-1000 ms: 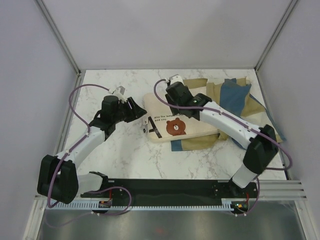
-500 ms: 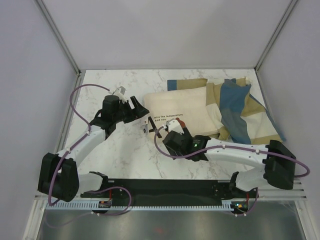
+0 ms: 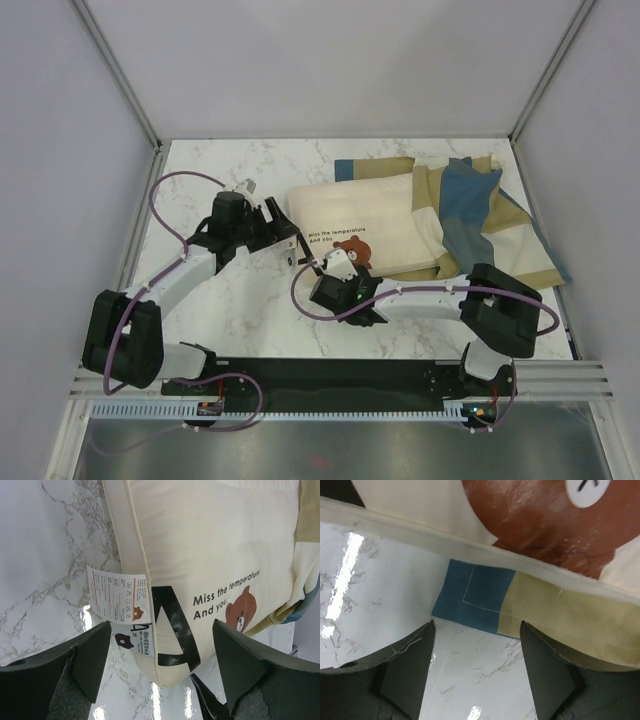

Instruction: Put the pillow into the pillowcase

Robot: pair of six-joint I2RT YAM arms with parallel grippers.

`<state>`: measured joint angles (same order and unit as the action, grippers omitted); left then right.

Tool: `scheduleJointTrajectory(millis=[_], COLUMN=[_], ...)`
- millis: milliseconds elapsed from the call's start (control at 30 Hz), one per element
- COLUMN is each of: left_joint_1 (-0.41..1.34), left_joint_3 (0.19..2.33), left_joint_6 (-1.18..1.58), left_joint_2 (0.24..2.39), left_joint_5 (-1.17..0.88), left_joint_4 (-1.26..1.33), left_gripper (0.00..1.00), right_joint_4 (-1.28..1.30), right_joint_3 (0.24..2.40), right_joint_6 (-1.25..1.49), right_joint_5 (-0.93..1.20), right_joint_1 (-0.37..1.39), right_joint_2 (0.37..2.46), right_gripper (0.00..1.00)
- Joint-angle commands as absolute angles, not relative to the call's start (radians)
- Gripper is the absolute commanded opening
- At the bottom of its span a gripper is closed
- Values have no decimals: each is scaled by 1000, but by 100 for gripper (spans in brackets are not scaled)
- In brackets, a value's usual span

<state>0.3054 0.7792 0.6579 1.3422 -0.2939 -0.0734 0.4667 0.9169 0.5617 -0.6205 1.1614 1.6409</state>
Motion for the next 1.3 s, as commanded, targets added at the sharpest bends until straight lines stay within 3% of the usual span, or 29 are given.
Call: scheduleJointTrajectory(millis=[0, 133, 200, 267, 333, 367, 667, 767, 1000, 1267], left_joint_1=[307, 308, 308, 308, 308, 308, 316, 321, 359, 364], left_joint_3=[821, 821, 822, 824, 825, 825, 824, 831, 822, 821], left_joint_6=[647, 650, 653, 660, 666, 667, 693, 713, 721, 732], left_joint_2=[1344, 1354, 1373, 1385, 1405, 1413, 1480, 1532, 1534, 1514], left_joint_5=[-313, -322, -334, -351, -365, -367, -396, -440, -425, -494], left_joint_4=[-66, -68, -69, -66, -64, -64, -54, -46, -37, -18], left_gripper=[90, 90, 89, 89, 88, 88, 88, 86, 86, 84], right_joint_4=[397, 399, 399, 423, 442, 443, 292, 307, 384, 210], right_joint_3=[951, 969, 969, 983, 992, 994, 1060, 1195, 1575, 1470], right_joint_6=[584, 604, 620, 633, 644, 643, 398, 319, 160, 140], right_joint_5=[-660, -690, -698, -709, -730, -730, -579, -426, -341, -274], right_joint_1=[1164, 1155, 1144, 1131, 1131, 1129, 1238, 1273, 1408, 1410], right_joint_2=[1698, 1755, 1785, 1821, 1835, 1839, 1743, 1796, 1994, 1895], right_gripper=[77, 70, 48, 19, 13, 1, 0, 0, 0, 0])
